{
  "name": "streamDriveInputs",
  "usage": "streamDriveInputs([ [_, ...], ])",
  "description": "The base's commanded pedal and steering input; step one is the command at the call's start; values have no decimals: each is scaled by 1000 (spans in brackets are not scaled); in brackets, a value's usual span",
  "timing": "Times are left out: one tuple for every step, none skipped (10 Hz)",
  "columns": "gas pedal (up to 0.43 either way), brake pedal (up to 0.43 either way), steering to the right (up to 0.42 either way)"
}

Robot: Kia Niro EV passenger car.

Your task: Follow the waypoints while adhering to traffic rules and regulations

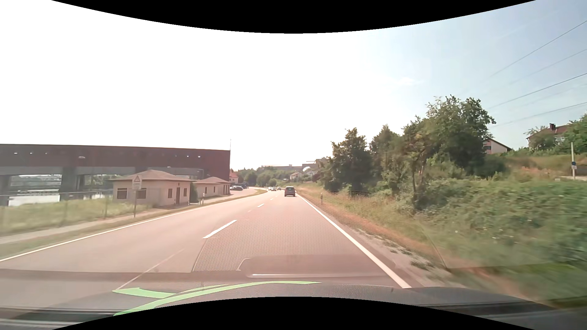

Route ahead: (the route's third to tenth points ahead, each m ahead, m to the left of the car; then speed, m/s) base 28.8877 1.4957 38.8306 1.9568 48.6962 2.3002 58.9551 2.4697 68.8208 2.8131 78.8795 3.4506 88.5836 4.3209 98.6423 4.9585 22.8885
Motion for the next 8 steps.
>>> streamDriveInputs([
  [98,0,1],
  [98,0,0],
  [98,0,1],
  [98,0,0],
  [110,0,0],
  [110,0,0],
  [118,0,0],
  [118,0,0],
])
